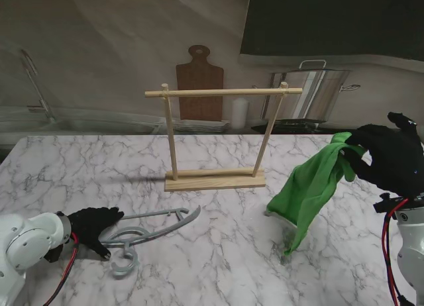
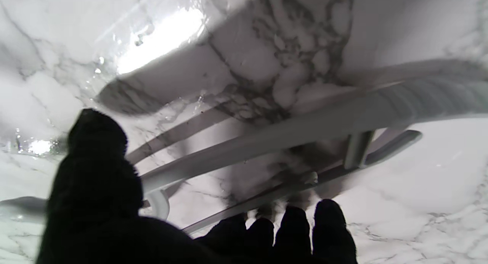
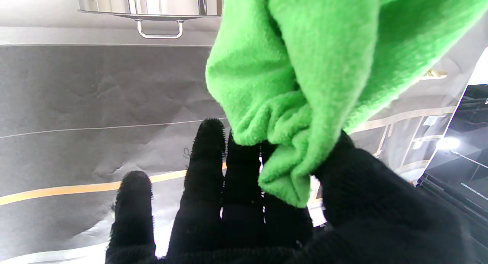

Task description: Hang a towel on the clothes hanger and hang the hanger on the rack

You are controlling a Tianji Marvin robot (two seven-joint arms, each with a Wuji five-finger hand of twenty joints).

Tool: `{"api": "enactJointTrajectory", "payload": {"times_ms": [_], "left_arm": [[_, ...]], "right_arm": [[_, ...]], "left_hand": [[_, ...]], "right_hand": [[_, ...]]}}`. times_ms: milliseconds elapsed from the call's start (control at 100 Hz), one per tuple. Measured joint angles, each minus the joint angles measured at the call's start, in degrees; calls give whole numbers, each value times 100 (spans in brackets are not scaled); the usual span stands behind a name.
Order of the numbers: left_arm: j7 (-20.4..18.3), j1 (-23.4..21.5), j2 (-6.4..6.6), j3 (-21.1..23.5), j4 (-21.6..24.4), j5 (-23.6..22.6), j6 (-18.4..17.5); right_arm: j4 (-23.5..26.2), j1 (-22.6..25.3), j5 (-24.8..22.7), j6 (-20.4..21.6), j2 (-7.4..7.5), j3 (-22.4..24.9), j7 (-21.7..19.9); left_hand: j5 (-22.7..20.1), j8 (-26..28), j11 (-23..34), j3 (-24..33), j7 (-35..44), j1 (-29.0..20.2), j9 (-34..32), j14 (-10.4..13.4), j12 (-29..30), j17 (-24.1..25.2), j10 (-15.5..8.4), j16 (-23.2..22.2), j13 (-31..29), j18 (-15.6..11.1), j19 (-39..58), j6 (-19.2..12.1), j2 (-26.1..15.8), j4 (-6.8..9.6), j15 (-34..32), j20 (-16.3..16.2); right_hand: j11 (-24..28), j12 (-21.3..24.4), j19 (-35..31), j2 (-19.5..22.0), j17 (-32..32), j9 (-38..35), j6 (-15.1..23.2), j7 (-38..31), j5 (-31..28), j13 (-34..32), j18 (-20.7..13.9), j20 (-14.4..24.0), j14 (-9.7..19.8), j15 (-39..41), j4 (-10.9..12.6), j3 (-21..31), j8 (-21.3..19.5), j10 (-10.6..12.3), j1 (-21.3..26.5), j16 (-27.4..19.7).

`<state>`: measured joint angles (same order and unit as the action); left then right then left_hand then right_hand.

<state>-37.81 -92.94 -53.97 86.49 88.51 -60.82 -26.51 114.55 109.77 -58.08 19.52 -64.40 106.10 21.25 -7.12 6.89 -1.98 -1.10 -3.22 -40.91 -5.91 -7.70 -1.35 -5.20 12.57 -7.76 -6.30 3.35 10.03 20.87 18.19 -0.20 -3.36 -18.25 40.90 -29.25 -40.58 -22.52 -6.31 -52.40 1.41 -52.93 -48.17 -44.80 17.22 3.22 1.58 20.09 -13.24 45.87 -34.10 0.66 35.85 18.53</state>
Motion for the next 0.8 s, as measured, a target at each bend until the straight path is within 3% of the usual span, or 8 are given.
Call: {"api": "enactJointTrajectory", "payload": {"times_ms": [140, 260, 370, 510, 600, 610, 680, 800], "left_arm": [[1, 119, 21, -116, -61, 99, 159], [24, 180, 25, -170, -93, 378, 380], [239, 174, 10, -145, -143, 531, 430], [890, -35, -89, 34, -144, 599, 408], [1473, -205, -162, 153, -130, 561, 268], [1523, -220, -169, 161, -125, 560, 258], [1808, -311, -220, 207, -65, 521, 227], [1936, -352, -279, 231, 93, 370, 231]], "right_arm": [[-22, -2, 10, -2, -1, -15, 15], [-31, -2, 12, -2, -3, -21, 28], [-36, 1, 12, -3, -5, -22, 37], [-37, 12, 13, -8, -7, -23, 39], [-38, 17, 16, -9, -8, -23, 39], [-38, 18, 16, -9, -8, -23, 39], [-39, 19, 17, -9, -9, -23, 39], [-40, 20, 15, 3, -10, -11, 40]], "left_hand": [[-85, 488, -19, -108, 80, -1256, -335, 10, -50, -354, -85, 15, -279, -120, 0, -57, -345, 0, -3, -7], [-520, 567, 88, 119, 179, -2673, -754, 29, -197, -461, -160, 15, -648, -152, 742, -184, -1247, 72, -72, -44], [-971, 697, 250, 1058, 419, -2827, -1244, 21, -314, -502, -205, 9, -1115, -180, 1778, -345, -1313, 76, -180, -98], [-1864, 1445, 733, 1227, 1082, -2834, -2450, 24, -610, -731, -225, -155, -2140, 43, 2674, -496, -1372, 4, -634, -231], [-2239, 1954, 1108, 1161, 1475, -2835, -3042, -59, -893, -875, -224, -502, -2643, 255, 2967, -596, -1368, -7, -1080, -341], [-2444, 2368, 1319, 919, 1840, -2836, -3319, -258, -1158, -885, -223, -896, -2817, 441, 3402, -704, -1368, -7, -1378, -501], [-2581, 2990, 1673, 600, 2358, -2838, -3574, -480, -1661, -967, -227, -1584, -2973, 761, 3994, -856, -1455, -7, -1769, -883], [-2584, 3558, 2368, 188, 2896, -2839, -3655, -755, -2552, -1431, -215, -2794, -3249, 1054, 5225, -937, -1596, -8, -2596, -1763]], "right_hand": [[0, 0, 4, 0, 13, 0, 0, 0, 0, 0, 2, -45, 0, 0, 0, -1, 0, -1, 0, 0], [0, -1, 5, 0, 13, 0, 0, 0, 0, 0, 2, -46, 0, 0, 0, -1, 0, -1, 0, 0], [0, -1, 6, 0, 13, -1, 0, 0, 0, 0, 4, -48, 0, 0, 0, -1, 0, -1, 0, 0], [0, -1, 12, 0, 13, -1, 0, 0, 0, 0, 6, -50, -1, 0, 0, -2, 0, -2, 0, 0], [0, -1, 39, 0, 13, -1, 0, 0, 0, 0, 6, -51, -1, 0, 0, -2, 0, -2, 0, 0], [0, -1, 40, 0, 13, -1, 0, 0, 0, 0, 6, -53, -2, 0, 0, -2, 0, -4, 0, 0], [0, -1, 41, 0, 13, -1, 0, 0, 0, 0, 6, -53, -2, 0, 0, -2, 0, -4, 0, 0], [0, -1, 41, 0, 13, -1, 0, 0, 0, 0, 9, -55, -3, 0, 0, -3, 0, -4, 0, 0]]}}
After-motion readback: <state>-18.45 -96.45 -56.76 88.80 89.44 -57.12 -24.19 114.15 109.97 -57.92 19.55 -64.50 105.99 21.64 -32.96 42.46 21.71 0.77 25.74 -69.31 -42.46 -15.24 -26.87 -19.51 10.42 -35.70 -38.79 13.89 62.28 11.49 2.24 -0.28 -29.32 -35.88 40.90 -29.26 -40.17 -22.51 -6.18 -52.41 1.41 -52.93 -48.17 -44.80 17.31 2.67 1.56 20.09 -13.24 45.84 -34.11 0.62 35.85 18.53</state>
